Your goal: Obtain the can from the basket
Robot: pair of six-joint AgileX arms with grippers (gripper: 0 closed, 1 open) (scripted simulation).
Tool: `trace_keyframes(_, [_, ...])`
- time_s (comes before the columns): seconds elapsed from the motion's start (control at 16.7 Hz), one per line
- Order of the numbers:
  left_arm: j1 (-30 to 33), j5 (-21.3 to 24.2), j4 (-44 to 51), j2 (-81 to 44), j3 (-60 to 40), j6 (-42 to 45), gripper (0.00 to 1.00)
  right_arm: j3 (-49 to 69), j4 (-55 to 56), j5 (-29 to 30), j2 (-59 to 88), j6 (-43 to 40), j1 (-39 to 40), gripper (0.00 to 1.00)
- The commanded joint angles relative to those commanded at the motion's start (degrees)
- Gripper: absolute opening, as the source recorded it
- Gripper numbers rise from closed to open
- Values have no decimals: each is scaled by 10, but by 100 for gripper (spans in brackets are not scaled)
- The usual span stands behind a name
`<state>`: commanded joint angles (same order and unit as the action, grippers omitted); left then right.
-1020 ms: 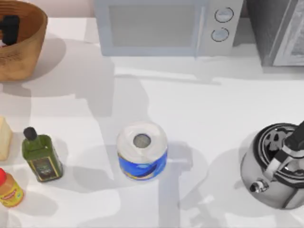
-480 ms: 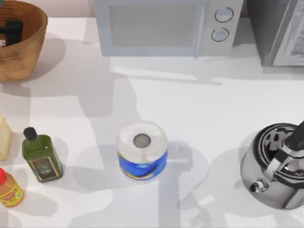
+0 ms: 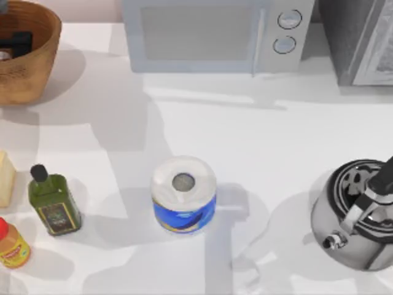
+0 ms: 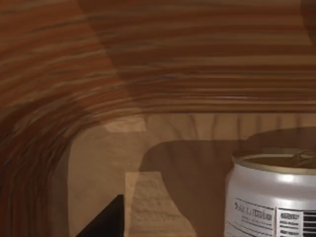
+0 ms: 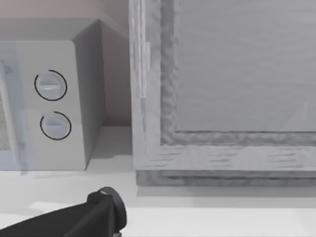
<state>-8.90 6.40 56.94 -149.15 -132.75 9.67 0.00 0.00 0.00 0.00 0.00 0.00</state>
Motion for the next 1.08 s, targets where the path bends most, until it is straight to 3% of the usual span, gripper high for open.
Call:
trace_keyframes(0.78, [0, 0, 0, 0, 0, 0, 2, 0, 0, 0, 0, 0, 0, 100])
trace_keyframes(1.08, [0, 0, 0, 0, 0, 0, 0, 0, 0, 0, 0, 0, 0, 100])
